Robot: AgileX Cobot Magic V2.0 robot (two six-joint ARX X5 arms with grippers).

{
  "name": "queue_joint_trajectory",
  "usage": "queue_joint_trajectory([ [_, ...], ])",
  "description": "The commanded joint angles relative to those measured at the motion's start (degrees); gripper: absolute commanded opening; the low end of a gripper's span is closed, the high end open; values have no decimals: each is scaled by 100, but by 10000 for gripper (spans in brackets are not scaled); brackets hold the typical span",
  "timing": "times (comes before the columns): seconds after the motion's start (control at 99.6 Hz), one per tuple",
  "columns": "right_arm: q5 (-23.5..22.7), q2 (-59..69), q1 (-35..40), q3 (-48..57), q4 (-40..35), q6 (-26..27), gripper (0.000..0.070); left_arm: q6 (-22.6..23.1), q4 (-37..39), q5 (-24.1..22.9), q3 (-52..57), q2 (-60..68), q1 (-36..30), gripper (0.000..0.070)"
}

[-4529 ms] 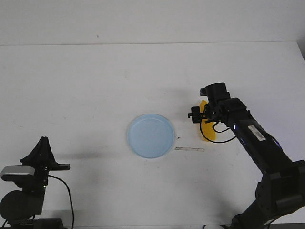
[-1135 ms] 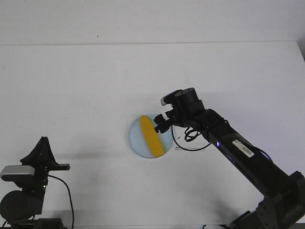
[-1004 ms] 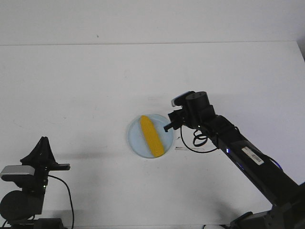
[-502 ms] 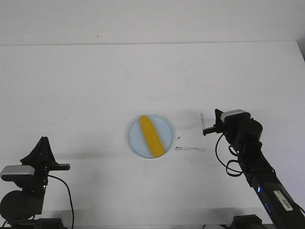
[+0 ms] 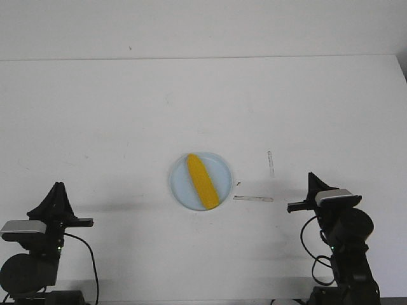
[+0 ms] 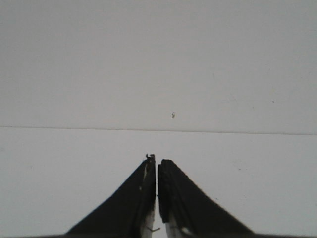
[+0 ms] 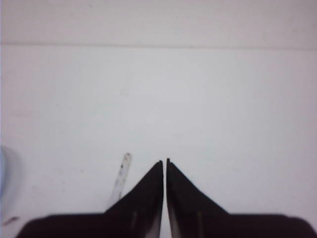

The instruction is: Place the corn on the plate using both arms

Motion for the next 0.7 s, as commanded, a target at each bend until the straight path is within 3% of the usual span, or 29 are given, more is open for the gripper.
queue_joint_trajectory([
  [0.0,9,-264,9,20,-133,-2,9,77,85,-15,44,-20,9,1],
  [0.201,9,-1143,7,20,-321,302,9,77,85,-15,44,-20,9,1],
  [0.693,7,-2124,7,20,-57,295,9,77,85,-15,44,-20,9,1],
])
